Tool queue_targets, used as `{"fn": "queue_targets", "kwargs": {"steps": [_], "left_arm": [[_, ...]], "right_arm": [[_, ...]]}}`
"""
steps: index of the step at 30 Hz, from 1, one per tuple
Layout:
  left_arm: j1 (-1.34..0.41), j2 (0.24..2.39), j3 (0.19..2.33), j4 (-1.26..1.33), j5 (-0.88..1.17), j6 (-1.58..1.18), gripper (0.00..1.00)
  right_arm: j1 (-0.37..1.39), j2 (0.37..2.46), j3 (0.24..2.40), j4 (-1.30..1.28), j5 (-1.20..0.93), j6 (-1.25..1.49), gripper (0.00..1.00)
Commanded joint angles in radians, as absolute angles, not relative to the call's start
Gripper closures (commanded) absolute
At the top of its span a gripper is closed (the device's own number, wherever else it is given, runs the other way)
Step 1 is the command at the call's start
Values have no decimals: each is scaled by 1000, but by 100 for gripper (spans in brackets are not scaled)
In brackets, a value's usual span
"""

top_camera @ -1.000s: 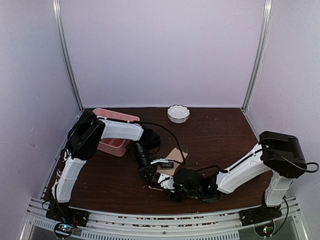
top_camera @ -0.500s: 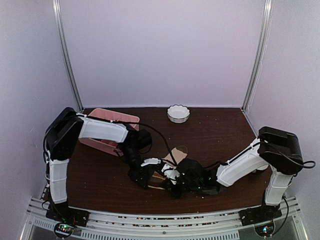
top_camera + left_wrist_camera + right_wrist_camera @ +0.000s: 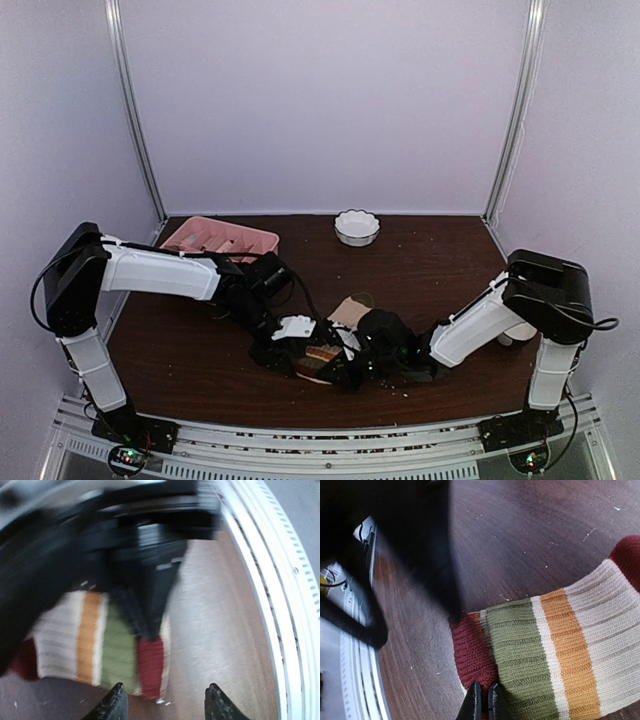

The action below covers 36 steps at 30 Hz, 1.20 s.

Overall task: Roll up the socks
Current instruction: Roll the sock at the center of the board.

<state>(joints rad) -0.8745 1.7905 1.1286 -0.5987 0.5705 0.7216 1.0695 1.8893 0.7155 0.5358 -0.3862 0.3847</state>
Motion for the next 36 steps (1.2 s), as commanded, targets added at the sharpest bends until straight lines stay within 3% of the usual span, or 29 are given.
{"fn": "queue_targets", "kwargs": {"steps": [1,10,21,29,36], "left_arm": [[-938,1745,1071,-528,523,828,48],[-968,1665,912,-225,333,810,50],[-997,1740,946,-238,293,847,52],[-997,1776,958,-266,267,869,61],[-994,1852,1024,-314,241,850,76]], "right_arm": [[1027,1989,664,328,-357,489,100],[982,2039,598,414,-421,600,100],[966,2077,593,442,-473,636,100],[956,2090,588,463,-490,648,100],[957,2062,576,493,-492,650,100]]}}
